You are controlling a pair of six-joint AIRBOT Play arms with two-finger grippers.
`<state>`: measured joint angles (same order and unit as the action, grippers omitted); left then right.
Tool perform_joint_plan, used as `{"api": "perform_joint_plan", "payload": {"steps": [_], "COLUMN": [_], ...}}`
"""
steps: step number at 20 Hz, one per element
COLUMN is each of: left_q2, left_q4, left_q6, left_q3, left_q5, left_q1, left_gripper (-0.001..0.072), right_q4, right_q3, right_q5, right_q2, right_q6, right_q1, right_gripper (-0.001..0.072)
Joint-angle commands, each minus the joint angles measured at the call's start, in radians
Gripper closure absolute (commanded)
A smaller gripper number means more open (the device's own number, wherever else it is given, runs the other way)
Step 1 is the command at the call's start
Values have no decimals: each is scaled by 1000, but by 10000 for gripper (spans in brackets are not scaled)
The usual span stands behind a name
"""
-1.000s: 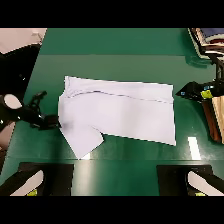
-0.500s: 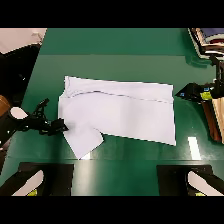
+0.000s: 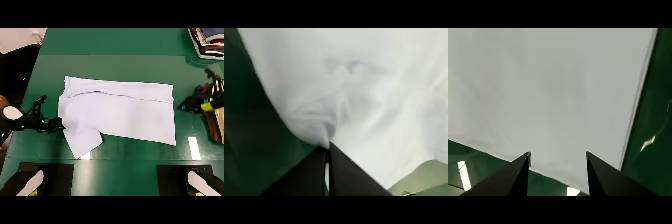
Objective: Fold the shirts.
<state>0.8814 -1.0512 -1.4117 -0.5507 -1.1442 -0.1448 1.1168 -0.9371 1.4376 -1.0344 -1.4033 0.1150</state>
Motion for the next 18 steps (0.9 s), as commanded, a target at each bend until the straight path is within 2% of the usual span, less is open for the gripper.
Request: {"api": "perform_joint_plan", "payload": {"steps": [1, 4, 6, 8, 9, 13, 15, 17, 18], "left_q2": [-109, -114, -114, -114, -114, -114, -114, -114, -114], "left_q4": [-23, -18, -18, -18, -18, -19, -23, -52, -74], "left_q6": [6, 5, 5, 5, 5, 6, 8, 15, 12], "left_q3": [-8, -10, -10, -10, -10, -10, -11, -19, -31], "left_q5": [-55, -60, -58, -60, -61, -65, -90, -154, -188], "left_q1": [-1, -1, 0, -1, 0, -1, -1, -1, -1], "left_gripper": [682, 682, 682, 682, 682, 682, 681, 683, 683], "right_q4": [64, 82, 79, 72, 51, -25, -23, -13, 1], "right_q3": [212, 370, 435, 464, 465, 424, 393, 372, 363], "right_q5": [33, 44, 33, -8, -26, -104, -108, -99, -90], "right_q2": [77, 99, 79, 39, 16, -67, -92, -88, -72], "right_q6": [2, 2, 2, 2, 2, -3, -2, -2, -2], "right_q1": [126, 255, 272, 240, 216, 103, 60, 29, 17], "right_gripper": [303, 304, 306, 318, 348, 355, 554, 611, 699]}}
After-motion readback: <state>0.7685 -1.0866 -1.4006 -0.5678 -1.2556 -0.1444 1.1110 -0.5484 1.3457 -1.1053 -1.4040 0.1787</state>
